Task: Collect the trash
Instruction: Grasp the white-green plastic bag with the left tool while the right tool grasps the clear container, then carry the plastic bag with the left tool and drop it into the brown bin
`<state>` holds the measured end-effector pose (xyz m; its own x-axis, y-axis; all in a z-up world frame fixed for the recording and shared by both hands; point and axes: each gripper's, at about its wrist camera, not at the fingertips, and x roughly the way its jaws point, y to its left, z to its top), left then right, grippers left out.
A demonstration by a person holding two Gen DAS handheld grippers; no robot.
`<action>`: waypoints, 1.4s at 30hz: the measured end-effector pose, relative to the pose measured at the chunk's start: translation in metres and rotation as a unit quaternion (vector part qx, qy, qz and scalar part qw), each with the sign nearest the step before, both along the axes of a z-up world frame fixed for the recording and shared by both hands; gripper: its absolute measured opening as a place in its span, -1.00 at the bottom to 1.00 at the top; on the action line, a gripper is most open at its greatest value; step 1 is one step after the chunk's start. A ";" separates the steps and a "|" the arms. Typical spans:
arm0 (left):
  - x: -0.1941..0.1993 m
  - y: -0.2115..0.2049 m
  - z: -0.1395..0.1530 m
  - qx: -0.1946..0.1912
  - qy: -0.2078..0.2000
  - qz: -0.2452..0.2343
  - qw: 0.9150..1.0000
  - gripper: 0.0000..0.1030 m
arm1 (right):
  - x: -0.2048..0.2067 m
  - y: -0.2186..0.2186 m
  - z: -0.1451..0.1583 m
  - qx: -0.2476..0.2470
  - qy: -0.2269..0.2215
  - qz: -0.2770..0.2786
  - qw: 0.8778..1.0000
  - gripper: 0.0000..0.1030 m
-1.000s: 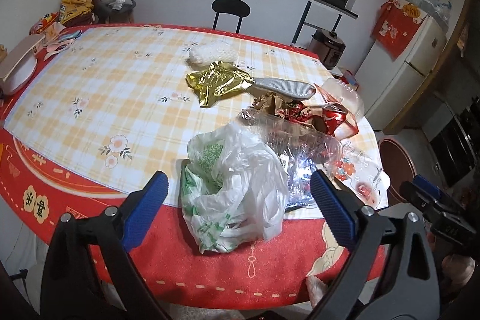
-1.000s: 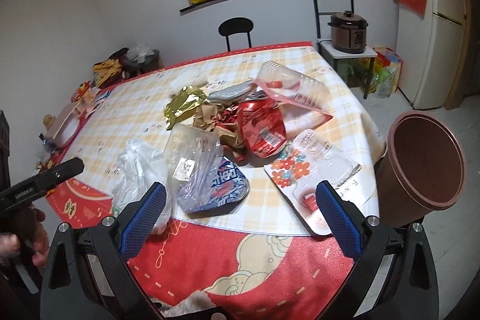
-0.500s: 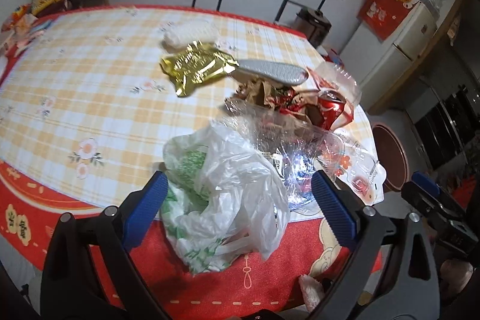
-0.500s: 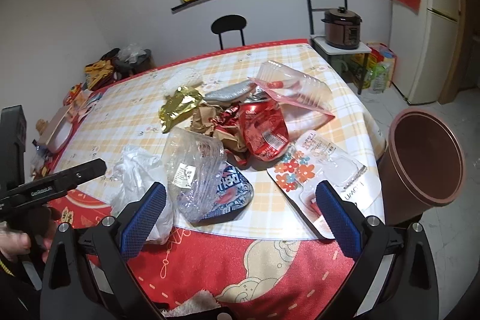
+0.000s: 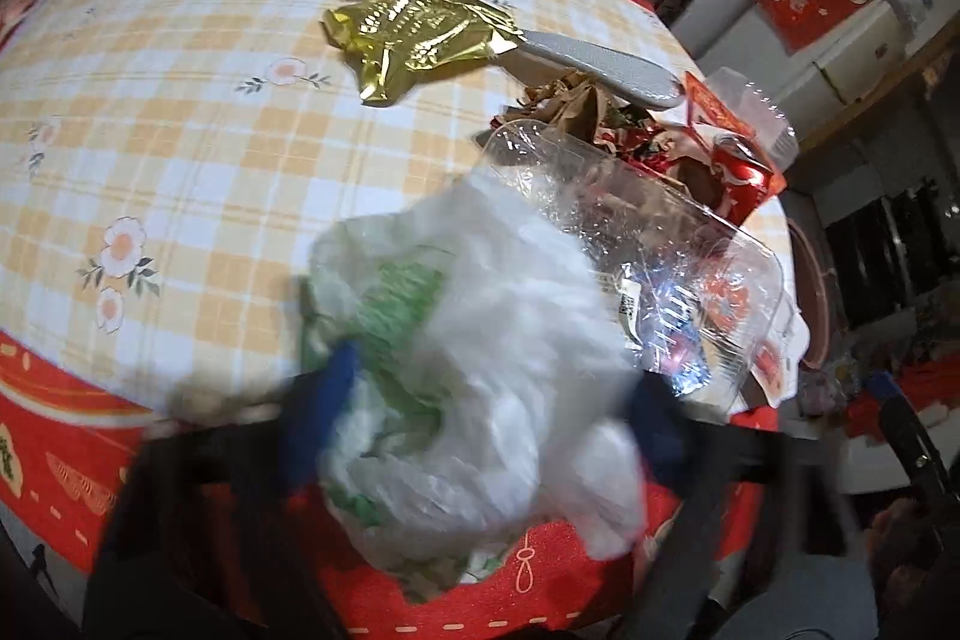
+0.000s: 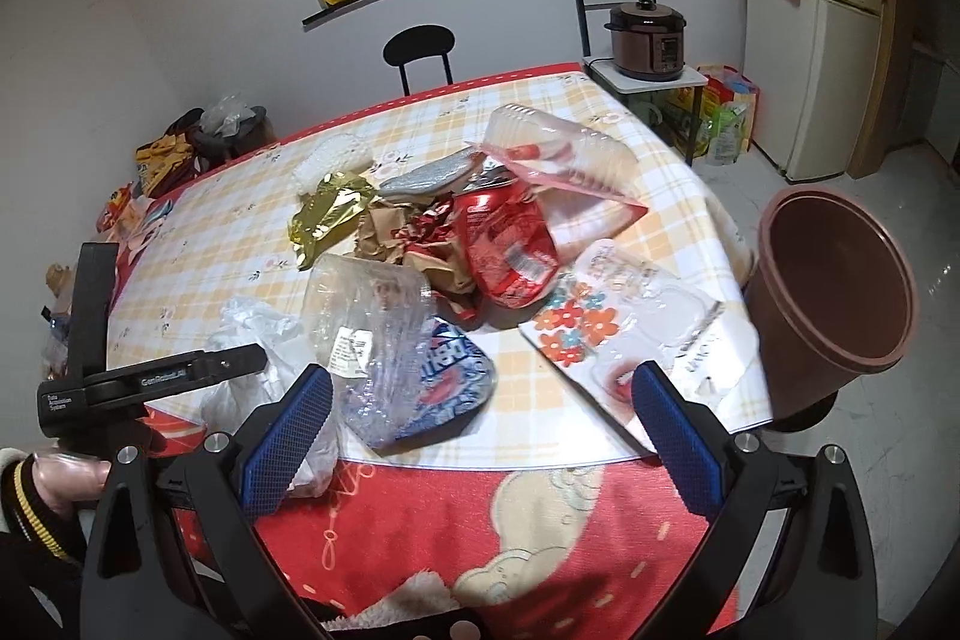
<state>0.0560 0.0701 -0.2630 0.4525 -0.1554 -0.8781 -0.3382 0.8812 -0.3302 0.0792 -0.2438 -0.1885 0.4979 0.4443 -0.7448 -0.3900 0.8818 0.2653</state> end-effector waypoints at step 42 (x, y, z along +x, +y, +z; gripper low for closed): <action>-0.057 0.069 0.058 0.041 -0.139 -0.015 0.989 -0.53 | 0.034 0.058 -0.035 0.061 0.049 -0.050 0.996 -0.80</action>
